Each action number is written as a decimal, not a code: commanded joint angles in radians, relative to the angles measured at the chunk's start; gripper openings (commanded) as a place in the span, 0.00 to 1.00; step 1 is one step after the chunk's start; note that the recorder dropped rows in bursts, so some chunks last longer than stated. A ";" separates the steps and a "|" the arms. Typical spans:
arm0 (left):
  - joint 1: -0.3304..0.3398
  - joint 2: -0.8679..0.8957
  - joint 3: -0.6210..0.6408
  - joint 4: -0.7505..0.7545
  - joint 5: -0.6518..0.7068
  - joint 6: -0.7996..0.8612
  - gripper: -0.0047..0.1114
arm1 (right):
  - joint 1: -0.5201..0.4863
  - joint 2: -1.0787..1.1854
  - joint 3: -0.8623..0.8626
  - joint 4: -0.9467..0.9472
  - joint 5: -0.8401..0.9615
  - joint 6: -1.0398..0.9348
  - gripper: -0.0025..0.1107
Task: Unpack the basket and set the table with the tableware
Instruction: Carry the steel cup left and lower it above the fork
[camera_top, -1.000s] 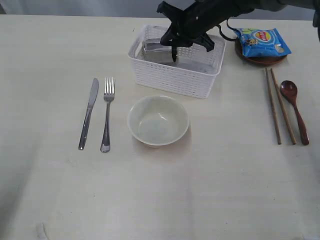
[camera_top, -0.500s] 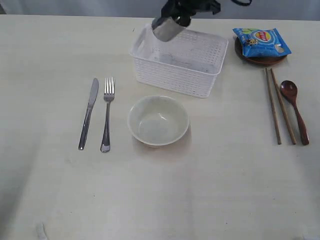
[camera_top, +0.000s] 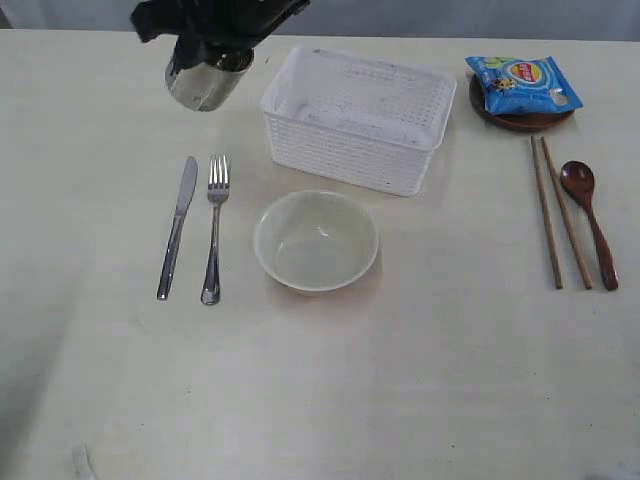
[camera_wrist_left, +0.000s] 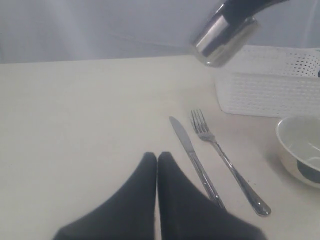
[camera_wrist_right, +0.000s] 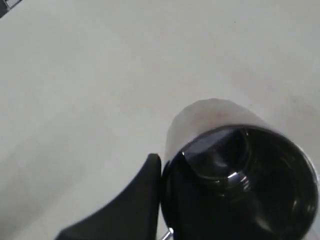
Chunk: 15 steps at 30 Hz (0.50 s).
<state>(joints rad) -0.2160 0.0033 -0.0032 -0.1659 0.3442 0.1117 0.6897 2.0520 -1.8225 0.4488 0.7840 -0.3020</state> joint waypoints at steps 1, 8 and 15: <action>-0.006 -0.003 0.003 0.000 -0.002 -0.003 0.04 | 0.051 -0.014 -0.004 -0.172 -0.096 0.160 0.02; -0.006 -0.003 0.003 0.000 -0.002 -0.001 0.04 | 0.071 0.080 -0.168 -0.200 -0.092 0.248 0.02; -0.006 -0.003 0.003 0.000 -0.002 -0.001 0.04 | 0.073 0.429 -0.681 -0.415 0.206 0.367 0.02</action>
<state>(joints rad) -0.2160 0.0033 -0.0032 -0.1659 0.3442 0.1117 0.7636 2.3985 -2.3925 0.1262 0.8889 0.0277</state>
